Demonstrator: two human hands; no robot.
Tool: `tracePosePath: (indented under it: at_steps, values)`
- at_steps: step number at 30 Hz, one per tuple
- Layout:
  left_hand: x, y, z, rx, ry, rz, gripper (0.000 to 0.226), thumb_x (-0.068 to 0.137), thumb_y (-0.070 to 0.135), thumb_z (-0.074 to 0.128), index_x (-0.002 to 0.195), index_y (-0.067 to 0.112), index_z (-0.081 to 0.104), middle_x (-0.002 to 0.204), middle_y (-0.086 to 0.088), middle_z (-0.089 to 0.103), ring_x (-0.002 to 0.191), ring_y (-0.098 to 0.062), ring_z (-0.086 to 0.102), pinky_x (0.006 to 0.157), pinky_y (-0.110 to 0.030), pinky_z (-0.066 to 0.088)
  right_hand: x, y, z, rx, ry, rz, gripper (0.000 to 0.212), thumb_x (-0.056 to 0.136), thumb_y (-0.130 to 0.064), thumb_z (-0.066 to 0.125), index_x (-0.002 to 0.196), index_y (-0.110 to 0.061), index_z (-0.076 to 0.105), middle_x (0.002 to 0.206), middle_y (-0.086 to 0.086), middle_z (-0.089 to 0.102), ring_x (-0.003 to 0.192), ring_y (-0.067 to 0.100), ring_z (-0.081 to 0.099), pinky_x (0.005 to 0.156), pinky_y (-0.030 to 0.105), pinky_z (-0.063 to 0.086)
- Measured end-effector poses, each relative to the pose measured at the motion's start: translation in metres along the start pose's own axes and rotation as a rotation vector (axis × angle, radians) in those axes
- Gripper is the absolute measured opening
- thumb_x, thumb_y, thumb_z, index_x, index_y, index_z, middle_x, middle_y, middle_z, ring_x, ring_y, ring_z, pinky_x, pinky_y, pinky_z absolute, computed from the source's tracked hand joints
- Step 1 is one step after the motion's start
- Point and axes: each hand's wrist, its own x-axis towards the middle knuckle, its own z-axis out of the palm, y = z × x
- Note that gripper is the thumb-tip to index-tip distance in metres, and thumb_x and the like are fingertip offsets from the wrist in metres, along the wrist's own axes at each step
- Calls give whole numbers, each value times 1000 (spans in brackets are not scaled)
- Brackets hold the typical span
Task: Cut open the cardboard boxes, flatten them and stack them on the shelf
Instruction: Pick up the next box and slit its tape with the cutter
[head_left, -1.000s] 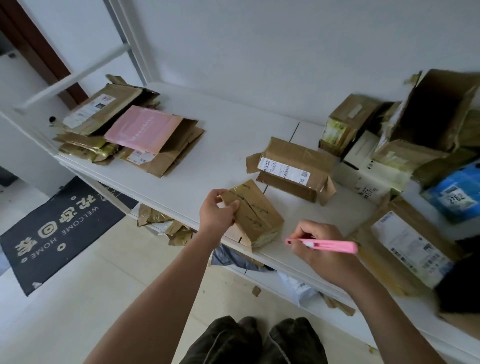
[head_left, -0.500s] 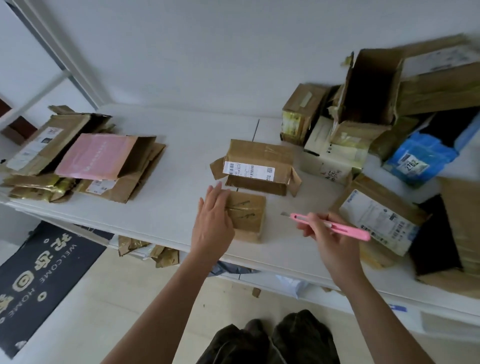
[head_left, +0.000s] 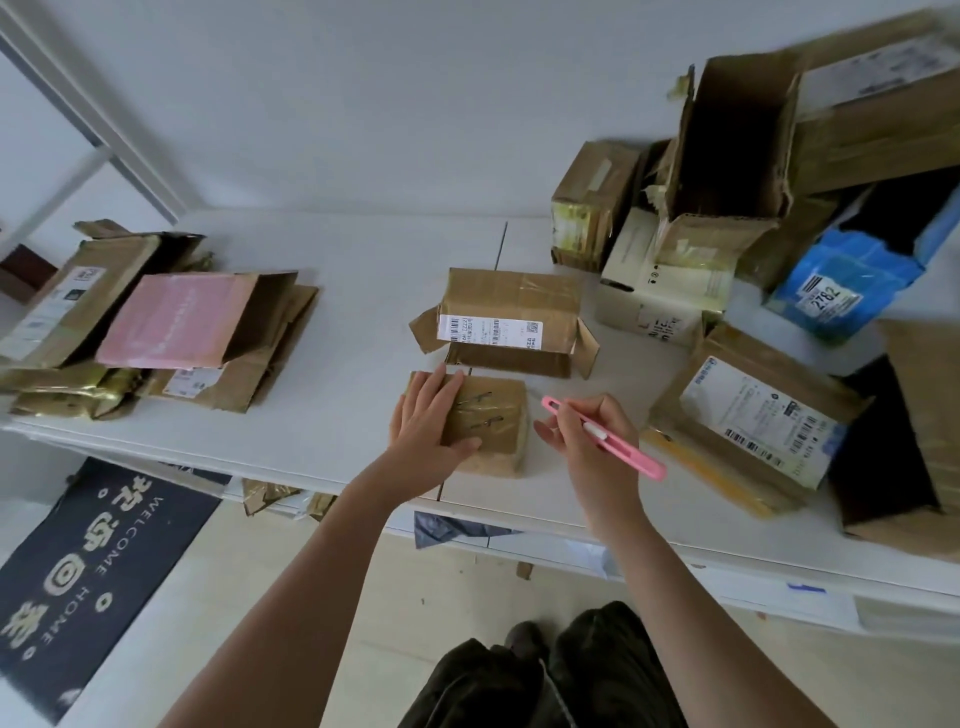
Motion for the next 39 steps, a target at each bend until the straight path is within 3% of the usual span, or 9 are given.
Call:
tracePosePath:
  at_steps: [5, 9, 16, 24, 27, 31, 35, 37, 39]
  values:
    - [0, 3, -5, 0, -54, -18, 80, 98, 30, 57, 156, 27, 2, 164, 8, -13, 149, -15, -21, 120, -40, -11, 0, 6, 2, -33, -5, -33, 12, 96, 1, 57, 84, 0, 54, 82, 9, 70, 83, 27, 72, 79, 45, 61]
    - [-2, 5, -7, -9, -53, -10, 80, 98, 30, 57, 157, 26, 3, 164, 8, -12, 149, -16, -19, 121, -42, -9, 0, 6, 3, -105, 1, -68, 14, 93, -6, 62, 80, -7, 57, 82, 10, 70, 85, 36, 70, 79, 54, 58]
    - [-4, 4, -9, -10, -51, 15, 81, 97, 29, 59, 157, 24, 4, 164, 6, -10, 150, -17, -16, 122, -44, -5, -27, 14, -3, -179, 0, -84, 17, 88, -19, 61, 83, -4, 58, 81, 13, 68, 81, 39, 64, 69, 54, 53]
    - [-2, 4, -7, -11, -24, 16, 82, 95, 28, 62, 157, 23, 8, 165, 6, -4, 150, -17, -11, 123, -47, -1, -32, 6, -23, -238, -128, -98, 13, 91, 3, 58, 82, -5, 59, 78, 5, 69, 73, 34, 62, 62, 43, 53]
    - [-1, 4, -6, -14, -16, 14, 82, 95, 29, 63, 156, 23, 9, 164, 6, -2, 150, -16, -10, 123, -44, -3, -16, 2, -13, -204, -47, -124, 10, 94, 0, 57, 85, -4, 59, 81, 4, 70, 78, 25, 67, 65, 33, 55]
    - [-1, 4, -5, -6, -13, 5, 82, 95, 30, 63, 157, 24, 10, 165, 6, -2, 151, -17, -12, 123, -44, -5, -16, 10, -3, -203, -37, -90, 8, 94, -4, 58, 88, -1, 57, 85, 13, 68, 82, 37, 65, 69, 48, 55]
    - [0, 1, -3, -3, 0, 21, 84, 93, 29, 65, 157, 24, 11, 165, 5, -1, 151, -17, -11, 123, -43, -3, -32, 13, -12, -229, -89, -139, 11, 91, -12, 61, 84, -5, 57, 81, 15, 66, 79, 38, 64, 66, 51, 54]
    - [1, 0, -4, 0, 3, 27, 84, 92, 30, 66, 157, 24, 12, 165, 6, 1, 150, -17, -8, 122, -43, 0, -35, 9, -20, -241, -156, -131, 14, 87, -21, 60, 81, -8, 57, 77, 11, 67, 77, 35, 64, 60, 44, 54]
    - [2, -1, -6, 21, 21, 29, 84, 91, 34, 68, 156, 23, 16, 163, 6, 8, 149, -16, -1, 122, -43, 7, -37, 6, -28, -257, -235, -105, 9, 88, -12, 60, 79, -10, 58, 77, 7, 69, 74, 29, 65, 59, 36, 53]
